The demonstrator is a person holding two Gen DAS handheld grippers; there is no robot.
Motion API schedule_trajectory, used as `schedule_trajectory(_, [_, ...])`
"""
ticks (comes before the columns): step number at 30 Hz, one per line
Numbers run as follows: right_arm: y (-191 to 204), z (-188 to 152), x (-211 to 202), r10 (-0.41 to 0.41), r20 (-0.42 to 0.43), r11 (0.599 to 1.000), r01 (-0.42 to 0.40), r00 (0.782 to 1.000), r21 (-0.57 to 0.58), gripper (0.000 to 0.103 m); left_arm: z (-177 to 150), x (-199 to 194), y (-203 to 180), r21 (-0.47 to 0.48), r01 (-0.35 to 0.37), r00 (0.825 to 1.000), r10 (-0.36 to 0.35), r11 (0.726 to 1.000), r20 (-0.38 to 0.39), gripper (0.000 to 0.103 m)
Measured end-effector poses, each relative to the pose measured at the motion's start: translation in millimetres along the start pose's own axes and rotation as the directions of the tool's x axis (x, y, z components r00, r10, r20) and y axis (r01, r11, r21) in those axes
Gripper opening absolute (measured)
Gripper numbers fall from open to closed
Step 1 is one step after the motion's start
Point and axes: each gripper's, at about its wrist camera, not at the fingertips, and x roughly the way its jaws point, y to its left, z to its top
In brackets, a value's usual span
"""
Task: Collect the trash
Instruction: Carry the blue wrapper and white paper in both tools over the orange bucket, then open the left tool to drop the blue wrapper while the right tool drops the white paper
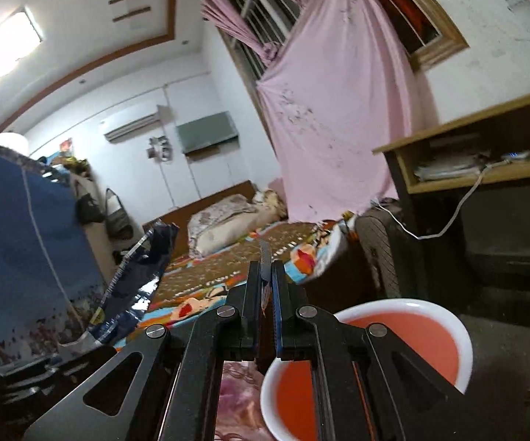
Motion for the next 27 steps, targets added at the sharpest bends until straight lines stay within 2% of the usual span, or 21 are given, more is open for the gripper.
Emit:
schedule_trajectory(9, [-16, 1, 4, -0.061, -0.043, 0.997, 0.063, 0.997, 0.051, 0.004, -2, 31, -9, -0.042, 0.071, 0.991, -0.075, 0.997, -0.108, 0.009])
schedule_trajectory(16, [-24, 2, 9, -0.095, -0.08, 0.992, 0.1, 0.992, 0.07, 0.005, -6, 50, -16, -0.062, 0.098, 0.975, -0.108, 0.993, -0.192, 0.009])
schedule_trajectory(23, [-31, 0, 13, -0.106, -0.108, 0.989, 0.116, 0.989, 0.089, 0.005, -13, 65, -16, -0.11, 0.116, 0.958, -0.141, 0.987, -0.25, 0.01])
schedule_trajectory(27, [-32, 0, 13, -0.107, -0.109, 0.989, 0.117, 0.988, 0.089, 0.005, -16, 66, -14, -0.127, 0.119, 0.956, -0.148, 0.985, -0.252, 0.012])
